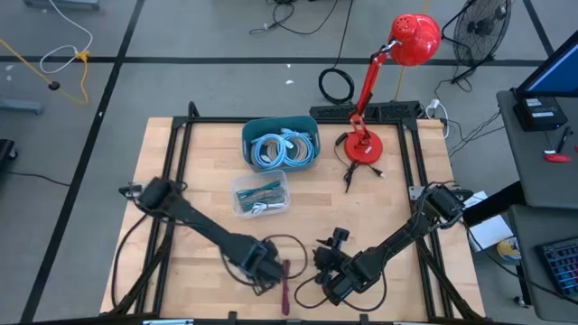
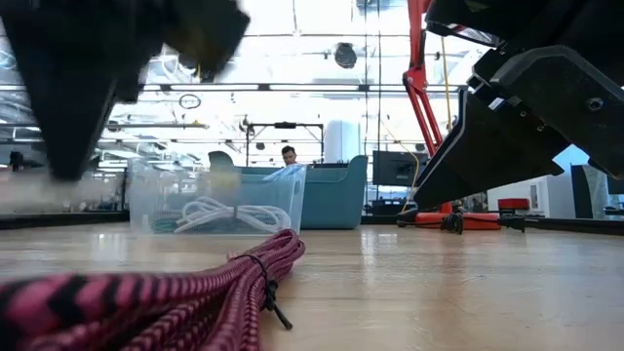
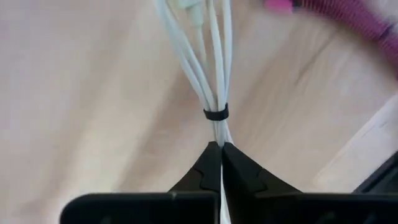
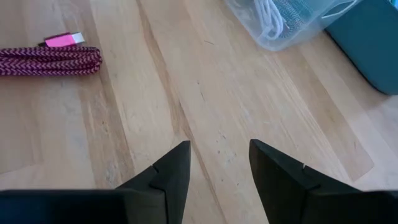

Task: Pick & Place USB Port
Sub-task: Put the light brown charger cable into the transparent bin

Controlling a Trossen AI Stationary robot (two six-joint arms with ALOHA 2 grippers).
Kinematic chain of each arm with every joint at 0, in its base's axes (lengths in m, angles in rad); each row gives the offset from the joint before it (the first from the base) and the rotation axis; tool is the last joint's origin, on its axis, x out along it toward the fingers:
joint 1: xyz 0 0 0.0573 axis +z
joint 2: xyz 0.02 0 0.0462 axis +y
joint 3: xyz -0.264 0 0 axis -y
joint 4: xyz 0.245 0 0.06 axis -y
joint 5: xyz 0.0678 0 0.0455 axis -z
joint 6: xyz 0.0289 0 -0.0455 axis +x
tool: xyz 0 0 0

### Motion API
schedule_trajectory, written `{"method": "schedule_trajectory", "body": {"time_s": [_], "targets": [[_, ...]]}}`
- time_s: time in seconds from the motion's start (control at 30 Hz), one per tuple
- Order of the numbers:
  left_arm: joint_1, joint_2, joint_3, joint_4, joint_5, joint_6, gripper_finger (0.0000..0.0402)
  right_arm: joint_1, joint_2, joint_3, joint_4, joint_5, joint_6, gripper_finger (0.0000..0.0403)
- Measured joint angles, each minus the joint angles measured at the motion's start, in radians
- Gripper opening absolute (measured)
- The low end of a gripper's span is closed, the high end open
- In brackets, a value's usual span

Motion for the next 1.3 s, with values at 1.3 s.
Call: {"method": "schedule_trajectory", "body": {"time_s": [1.3], "targets": [[0.392,-0.311,-0.239,-0.084,-0.564,0.715,0.0,-0.003,0.0,-0.045,0.105,0.0,-0.034,0.0155]]}}
